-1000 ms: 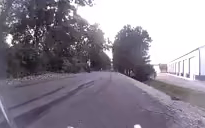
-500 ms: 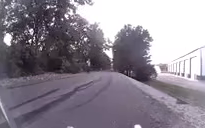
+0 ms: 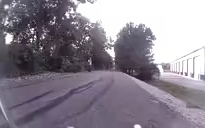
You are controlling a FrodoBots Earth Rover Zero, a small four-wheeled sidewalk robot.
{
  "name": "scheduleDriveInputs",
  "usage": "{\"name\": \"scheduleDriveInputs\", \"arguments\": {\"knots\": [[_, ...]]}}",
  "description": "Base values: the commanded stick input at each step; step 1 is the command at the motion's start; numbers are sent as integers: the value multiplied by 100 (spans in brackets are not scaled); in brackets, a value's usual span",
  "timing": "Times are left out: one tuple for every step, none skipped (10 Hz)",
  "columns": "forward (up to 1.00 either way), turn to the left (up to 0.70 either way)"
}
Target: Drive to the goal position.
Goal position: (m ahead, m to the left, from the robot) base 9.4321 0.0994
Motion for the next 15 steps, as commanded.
{"name": "scheduleDriveInputs", "arguments": {"knots": [[70, 0], [70, 0], [70, 0], [70, 0], [70, 0], [70, 0], [70, 0], [70, 0], [70, 0], [70, 0], [70, 0], [70, 0], [70, 0], [70, 0], [70, 0]]}}
